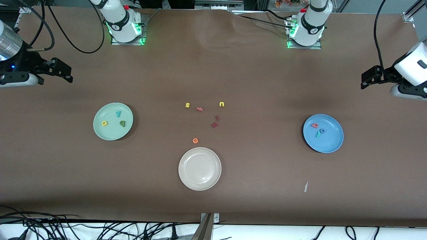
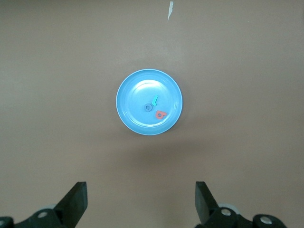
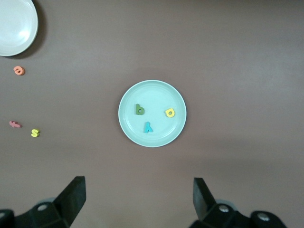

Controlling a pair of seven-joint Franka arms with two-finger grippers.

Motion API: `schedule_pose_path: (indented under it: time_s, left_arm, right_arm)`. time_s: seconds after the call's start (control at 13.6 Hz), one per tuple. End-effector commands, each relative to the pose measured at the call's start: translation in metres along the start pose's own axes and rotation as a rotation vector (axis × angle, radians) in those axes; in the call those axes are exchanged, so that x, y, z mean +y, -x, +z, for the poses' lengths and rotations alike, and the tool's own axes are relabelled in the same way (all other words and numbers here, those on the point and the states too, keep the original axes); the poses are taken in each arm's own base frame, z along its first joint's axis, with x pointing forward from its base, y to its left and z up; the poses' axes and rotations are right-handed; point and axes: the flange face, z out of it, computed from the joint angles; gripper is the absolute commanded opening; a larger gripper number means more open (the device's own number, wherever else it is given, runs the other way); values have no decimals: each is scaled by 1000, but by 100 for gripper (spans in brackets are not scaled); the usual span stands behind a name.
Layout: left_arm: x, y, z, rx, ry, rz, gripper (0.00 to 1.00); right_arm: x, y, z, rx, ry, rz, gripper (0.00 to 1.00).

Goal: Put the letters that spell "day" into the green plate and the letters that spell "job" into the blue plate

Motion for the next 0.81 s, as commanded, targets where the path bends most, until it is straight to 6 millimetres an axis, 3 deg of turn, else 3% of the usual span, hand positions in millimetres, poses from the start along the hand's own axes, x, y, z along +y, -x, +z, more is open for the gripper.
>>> schedule_pose_path:
  time_s: [0.0,0.51,0.73]
  left_arm:
    - [11,9,5,-20,6,42,100]
    - [1,2,18,-35,27,36,100]
    - [-19,5,16,-16,88,-12,100]
  right_arm:
    - [2,1,1,-35,-9,7,100]
    - [2,-1,3,-28,-25,11,100]
    - [2,-1,2,-25,-24,11,100]
